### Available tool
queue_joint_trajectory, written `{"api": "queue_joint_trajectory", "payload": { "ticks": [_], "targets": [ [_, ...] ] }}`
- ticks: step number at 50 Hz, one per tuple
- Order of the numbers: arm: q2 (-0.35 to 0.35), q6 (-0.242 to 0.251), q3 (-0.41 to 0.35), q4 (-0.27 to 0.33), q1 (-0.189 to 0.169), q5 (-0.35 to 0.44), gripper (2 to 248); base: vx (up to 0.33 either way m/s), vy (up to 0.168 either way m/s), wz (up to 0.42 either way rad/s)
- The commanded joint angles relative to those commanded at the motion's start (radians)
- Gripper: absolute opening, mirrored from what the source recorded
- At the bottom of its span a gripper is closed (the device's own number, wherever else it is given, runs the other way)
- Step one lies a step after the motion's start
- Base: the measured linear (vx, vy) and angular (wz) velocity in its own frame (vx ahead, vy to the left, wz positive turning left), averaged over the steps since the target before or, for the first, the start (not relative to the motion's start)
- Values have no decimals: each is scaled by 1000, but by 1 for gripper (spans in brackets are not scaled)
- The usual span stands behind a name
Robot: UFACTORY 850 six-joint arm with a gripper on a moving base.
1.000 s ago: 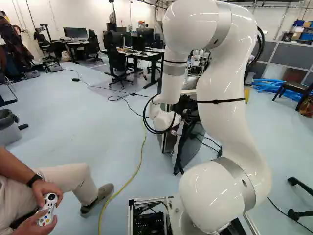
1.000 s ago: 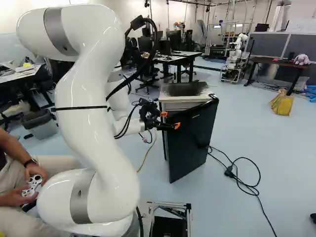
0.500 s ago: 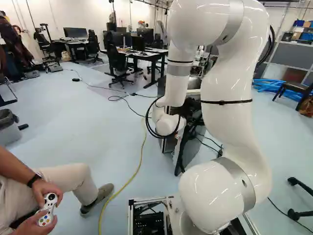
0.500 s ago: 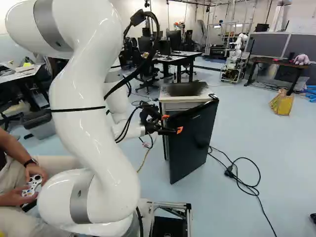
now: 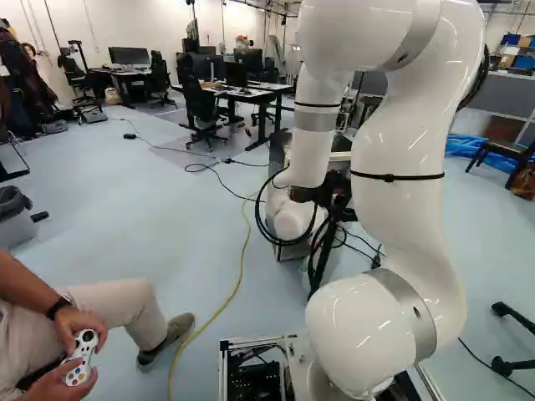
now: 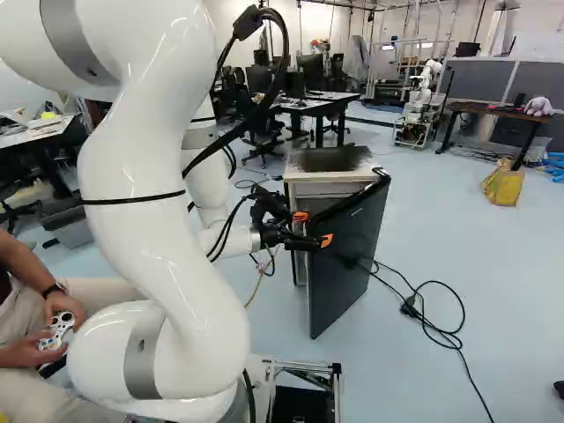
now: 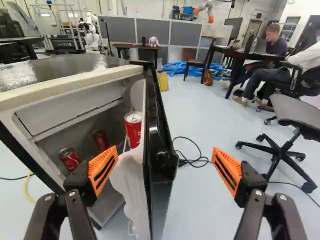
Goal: Grab a drink from the fridge
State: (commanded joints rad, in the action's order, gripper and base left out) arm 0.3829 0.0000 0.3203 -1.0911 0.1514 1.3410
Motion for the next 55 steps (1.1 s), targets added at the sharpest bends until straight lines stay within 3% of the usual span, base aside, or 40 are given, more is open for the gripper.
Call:
{"api": "queue_joint_trajectory", "payload": {
  "ticks": [24,55],
  "targets": [
    [-49,0,-79,-20,-43,27,247,0,0,0],
    [-97,0,-154,-46,-132,61,247,0,0,0]
  ]
}}
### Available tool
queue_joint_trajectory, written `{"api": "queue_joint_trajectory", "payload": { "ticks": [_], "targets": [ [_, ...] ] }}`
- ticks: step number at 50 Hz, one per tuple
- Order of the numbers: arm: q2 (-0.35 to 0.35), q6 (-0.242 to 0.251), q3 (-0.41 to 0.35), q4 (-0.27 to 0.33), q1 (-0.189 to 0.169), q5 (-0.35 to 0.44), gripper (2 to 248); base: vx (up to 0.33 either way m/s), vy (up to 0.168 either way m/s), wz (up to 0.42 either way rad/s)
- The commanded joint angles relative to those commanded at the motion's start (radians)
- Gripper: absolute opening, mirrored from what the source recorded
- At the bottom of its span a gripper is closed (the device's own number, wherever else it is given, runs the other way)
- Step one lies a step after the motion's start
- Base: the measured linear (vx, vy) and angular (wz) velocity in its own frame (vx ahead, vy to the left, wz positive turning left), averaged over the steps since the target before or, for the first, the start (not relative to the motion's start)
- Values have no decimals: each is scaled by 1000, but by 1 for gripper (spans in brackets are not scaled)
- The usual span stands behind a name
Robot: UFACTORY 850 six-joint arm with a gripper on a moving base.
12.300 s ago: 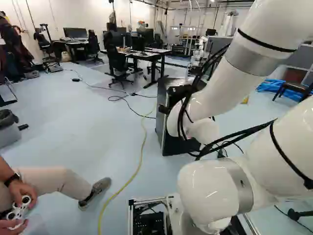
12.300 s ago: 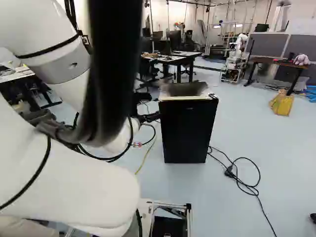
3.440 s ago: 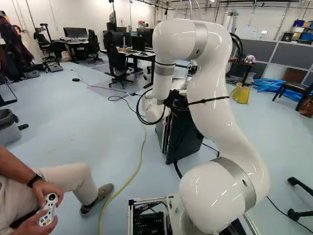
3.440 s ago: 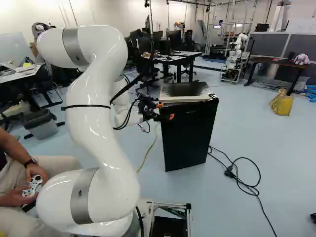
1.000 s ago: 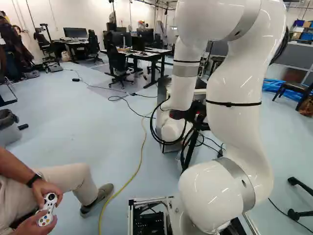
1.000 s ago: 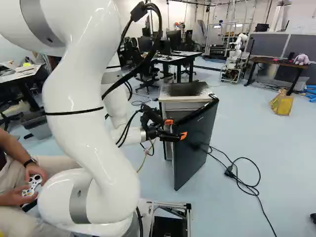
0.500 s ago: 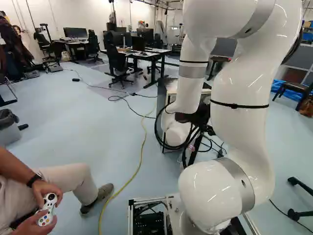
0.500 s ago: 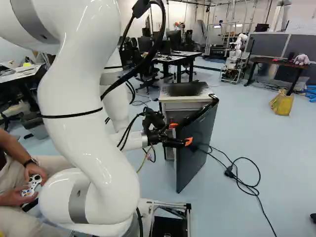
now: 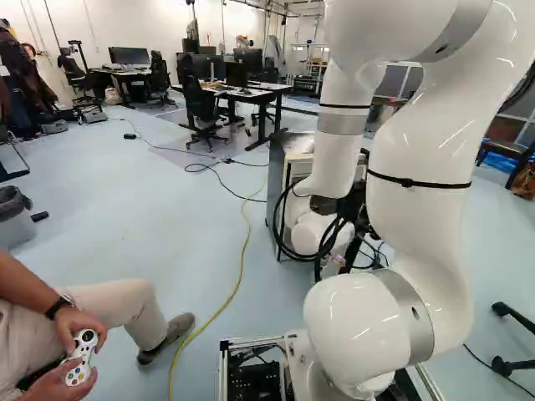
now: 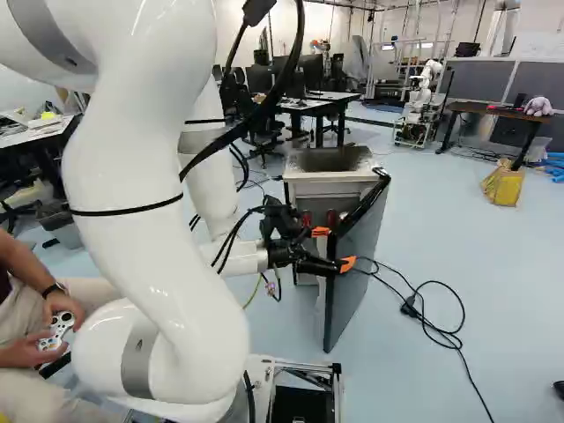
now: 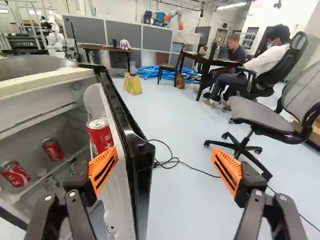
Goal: Grab a drink from the fridge
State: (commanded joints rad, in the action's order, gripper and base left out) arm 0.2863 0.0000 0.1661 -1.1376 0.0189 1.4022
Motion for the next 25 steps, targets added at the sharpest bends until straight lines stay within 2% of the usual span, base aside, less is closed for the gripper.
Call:
{"api": "queue_joint_trajectory", "payload": {
  "ticks": [12,25],
  "targets": [
    [-11,0,-17,-5,-48,6,247,0,0,0],
    [-11,0,-17,-5,-117,6,247,0,0,0]
  ]
}}
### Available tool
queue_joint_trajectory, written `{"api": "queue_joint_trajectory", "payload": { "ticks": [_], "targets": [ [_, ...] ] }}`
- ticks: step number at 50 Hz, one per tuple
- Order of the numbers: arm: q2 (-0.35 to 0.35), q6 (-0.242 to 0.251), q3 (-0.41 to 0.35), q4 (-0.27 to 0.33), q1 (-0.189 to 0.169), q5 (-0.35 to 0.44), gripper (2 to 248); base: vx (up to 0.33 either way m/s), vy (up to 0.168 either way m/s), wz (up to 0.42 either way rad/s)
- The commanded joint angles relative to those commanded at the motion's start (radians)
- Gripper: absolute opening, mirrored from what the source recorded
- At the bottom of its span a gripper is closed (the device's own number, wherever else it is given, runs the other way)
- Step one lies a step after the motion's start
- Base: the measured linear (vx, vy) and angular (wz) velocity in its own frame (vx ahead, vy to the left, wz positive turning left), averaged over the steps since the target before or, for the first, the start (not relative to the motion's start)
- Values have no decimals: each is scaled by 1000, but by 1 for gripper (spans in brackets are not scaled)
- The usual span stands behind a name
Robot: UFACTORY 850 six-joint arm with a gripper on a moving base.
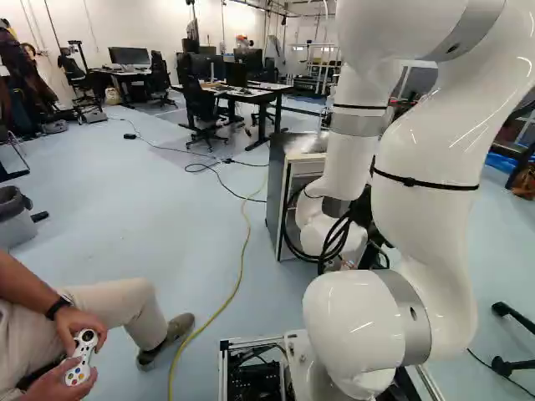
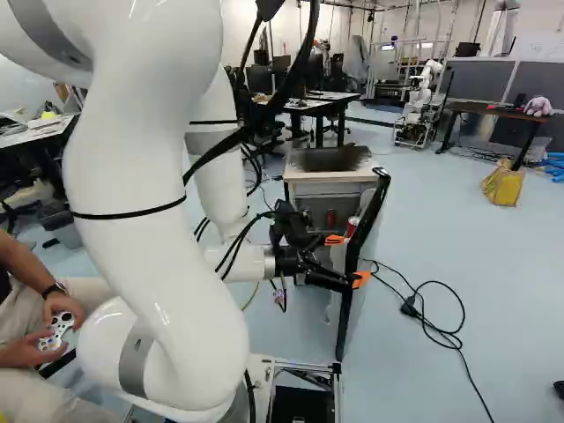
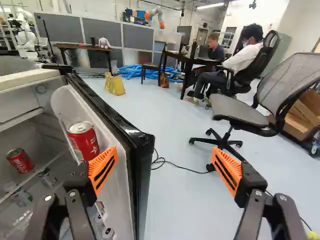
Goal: Grab a drink from the fridge
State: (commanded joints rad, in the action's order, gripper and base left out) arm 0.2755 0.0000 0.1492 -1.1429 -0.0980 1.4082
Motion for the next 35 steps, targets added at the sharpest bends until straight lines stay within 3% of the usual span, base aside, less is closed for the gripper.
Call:
{"api": "queue_joint_trajectory", "payload": {
  "ticks": [35],
  "targets": [
    [25,0,40,0,-206,0,247,0,0,0]
  ]
}}
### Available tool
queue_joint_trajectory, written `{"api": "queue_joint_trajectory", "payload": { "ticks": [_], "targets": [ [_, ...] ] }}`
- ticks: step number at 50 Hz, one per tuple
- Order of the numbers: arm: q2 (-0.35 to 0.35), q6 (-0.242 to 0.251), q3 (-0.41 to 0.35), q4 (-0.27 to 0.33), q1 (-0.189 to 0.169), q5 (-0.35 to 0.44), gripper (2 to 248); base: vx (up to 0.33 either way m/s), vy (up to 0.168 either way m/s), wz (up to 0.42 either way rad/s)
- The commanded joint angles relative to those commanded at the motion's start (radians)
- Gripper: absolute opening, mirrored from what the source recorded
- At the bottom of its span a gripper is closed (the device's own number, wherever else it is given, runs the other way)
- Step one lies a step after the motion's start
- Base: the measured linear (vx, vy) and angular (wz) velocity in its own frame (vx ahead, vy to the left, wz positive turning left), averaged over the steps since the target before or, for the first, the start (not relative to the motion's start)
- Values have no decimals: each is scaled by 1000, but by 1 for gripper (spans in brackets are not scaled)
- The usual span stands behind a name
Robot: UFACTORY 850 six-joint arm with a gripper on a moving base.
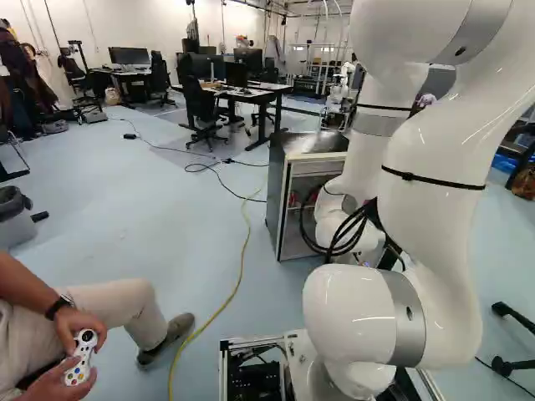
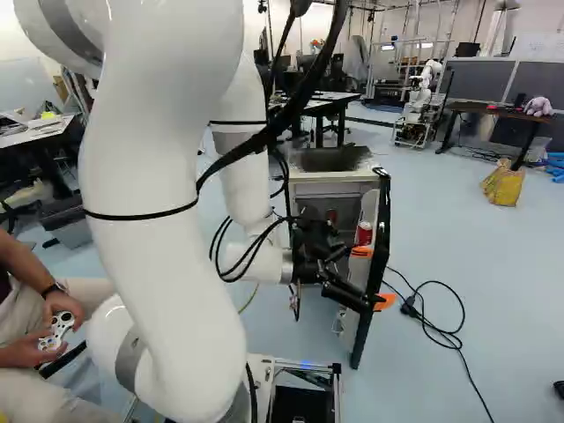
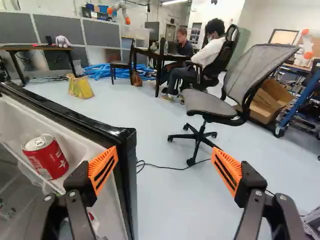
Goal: Grab a drink from the fridge
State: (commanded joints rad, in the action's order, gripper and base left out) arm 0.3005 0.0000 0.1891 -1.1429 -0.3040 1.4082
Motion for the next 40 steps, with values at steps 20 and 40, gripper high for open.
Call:
{"api": "queue_joint_trajectory", "payload": {
  "ticks": [20,40],
  "targets": [
    [10,0,15,0,-35,0,247,0,0,0],
    [10,0,16,0,-35,0,247,0,0,0]
  ]
}}
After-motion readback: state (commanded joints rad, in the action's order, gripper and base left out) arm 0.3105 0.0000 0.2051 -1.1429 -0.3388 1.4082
